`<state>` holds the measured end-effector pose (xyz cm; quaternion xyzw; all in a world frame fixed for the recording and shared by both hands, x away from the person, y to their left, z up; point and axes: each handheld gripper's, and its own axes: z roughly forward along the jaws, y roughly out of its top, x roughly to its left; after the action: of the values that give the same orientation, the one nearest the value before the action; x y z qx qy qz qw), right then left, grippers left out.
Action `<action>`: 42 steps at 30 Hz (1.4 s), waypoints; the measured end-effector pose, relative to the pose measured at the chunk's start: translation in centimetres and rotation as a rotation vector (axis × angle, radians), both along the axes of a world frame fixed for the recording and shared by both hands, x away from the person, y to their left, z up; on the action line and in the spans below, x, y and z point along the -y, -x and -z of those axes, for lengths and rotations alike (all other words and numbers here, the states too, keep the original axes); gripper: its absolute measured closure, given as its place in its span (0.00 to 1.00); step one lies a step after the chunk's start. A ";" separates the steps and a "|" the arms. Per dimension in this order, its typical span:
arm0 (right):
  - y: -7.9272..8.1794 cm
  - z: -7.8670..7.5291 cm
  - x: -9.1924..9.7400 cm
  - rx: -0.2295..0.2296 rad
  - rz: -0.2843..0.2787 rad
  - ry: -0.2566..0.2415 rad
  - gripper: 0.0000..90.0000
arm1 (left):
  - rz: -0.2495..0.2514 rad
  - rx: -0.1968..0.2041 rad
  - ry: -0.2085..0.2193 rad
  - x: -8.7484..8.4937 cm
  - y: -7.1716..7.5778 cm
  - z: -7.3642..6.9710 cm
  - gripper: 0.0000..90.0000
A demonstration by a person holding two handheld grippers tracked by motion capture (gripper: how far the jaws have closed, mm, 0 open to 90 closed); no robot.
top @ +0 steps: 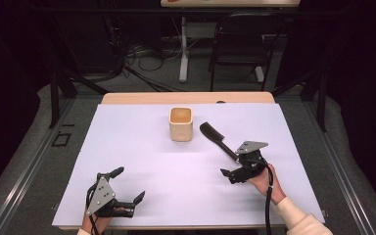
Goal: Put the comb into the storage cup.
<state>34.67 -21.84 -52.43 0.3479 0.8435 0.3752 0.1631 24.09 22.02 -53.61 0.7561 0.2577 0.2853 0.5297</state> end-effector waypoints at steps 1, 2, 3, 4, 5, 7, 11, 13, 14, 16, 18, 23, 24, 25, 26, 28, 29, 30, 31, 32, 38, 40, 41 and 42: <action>-0.2 -0.1 0.0 -0.011 0.003 -0.002 0.00 | 0.000 0.000 0.001 0.0 0.0 0.0 0.00; -0.3 -0.2 0.0 -0.022 0.007 0.000 0.00 | -0.001 -0.001 0.003 0.0 0.0 0.0 0.00; -0.4 -0.3 -0.1 -0.030 0.012 0.004 0.00 | -0.001 0.000 0.002 0.0 0.0 0.0 0.00; -0.6 -0.4 -0.1 -0.035 0.015 0.011 0.00 | -0.001 0.000 0.001 0.0 0.0 0.0 0.00; -0.7 -0.5 -0.1 -0.041 0.018 0.016 0.00 | -0.001 0.000 0.002 0.0 0.0 0.0 0.00; -1.0 -0.6 -0.2 -0.046 0.017 0.026 0.00 | -0.001 0.002 0.004 0.0 0.0 0.0 0.00; -1.6 -1.0 -0.2 -0.055 0.022 0.039 0.00 | -0.004 0.005 0.002 0.0 0.0 0.0 0.00; -2.1 -1.2 -0.4 -0.075 0.029 0.055 0.00 | -0.005 0.006 0.002 0.0 0.0 0.0 0.00; -2.1 -1.2 -0.4 -0.075 0.029 0.055 0.00 | -0.005 0.006 0.002 0.0 0.0 0.0 0.00; -2.4 -1.4 -0.5 -0.081 0.028 0.064 0.00 | -0.005 0.005 0.001 0.0 0.0 0.0 0.00; -2.7 -1.6 -0.6 -0.083 0.026 0.078 0.00 | -0.005 0.005 0.001 0.0 0.0 0.0 0.00; -3.5 -2.0 -0.9 -0.104 0.033 0.109 0.01 | -0.006 0.007 0.001 0.0 0.0 0.0 0.00; -3.6 -2.0 -0.9 -0.101 0.033 0.112 0.01 | -0.006 0.008 0.001 0.0 0.0 0.0 0.00; -3.8 -2.1 -0.9 -0.105 0.030 0.121 0.01 | -0.007 0.009 0.001 0.0 0.0 0.0 0.00; -3.9 -2.2 -1.0 -0.104 0.031 0.122 0.01 | -0.007 0.009 0.001 0.0 0.0 0.0 0.00; -4.1 -2.4 -1.1 -0.111 0.028 0.136 0.01 | -0.007 0.009 0.001 0.0 0.0 0.0 0.00; -4.3 -2.5 -1.2 -0.112 0.025 0.140 0.01 | -0.007 0.009 0.002 0.0 0.0 0.0 0.00; -4.4 -2.6 -1.2 -0.115 0.022 0.148 0.00 | -0.007 0.010 0.002 0.0 0.0 0.0 0.00; -4.6 -2.7 -1.3 -0.118 0.019 0.156 0.00 | -0.007 0.010 0.002 0.0 0.0 0.0 0.00; -4.7 -2.8 -1.4 -0.120 0.020 0.160 0.00 | -0.007 0.010 0.002 0.0 0.0 0.0 0.00; -5.6 -3.2 -1.8 -0.147 0.006 0.187 0.00 | -0.010 0.018 0.000 0.0 0.1 -0.1 0.00; -5.9 -3.2 -1.9 -0.163 0.011 0.195 0.00 | -0.011 0.017 -0.001 0.0 0.0 -0.1 0.00; -6.0 -3.2 -2.0 -0.167 0.013 0.192 0.00 | -0.011 0.016 0.002 0.0 0.0 -0.1 0.00; -6.2 -3.3 -2.0 -0.175 0.010 0.199 0.00 | -0.011 0.016 0.002 0.0 0.0 -0.1 0.00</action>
<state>40.88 -19.81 -49.12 0.3654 0.8859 0.2570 0.1246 24.06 22.04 -53.53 0.7518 0.2580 0.2938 0.5309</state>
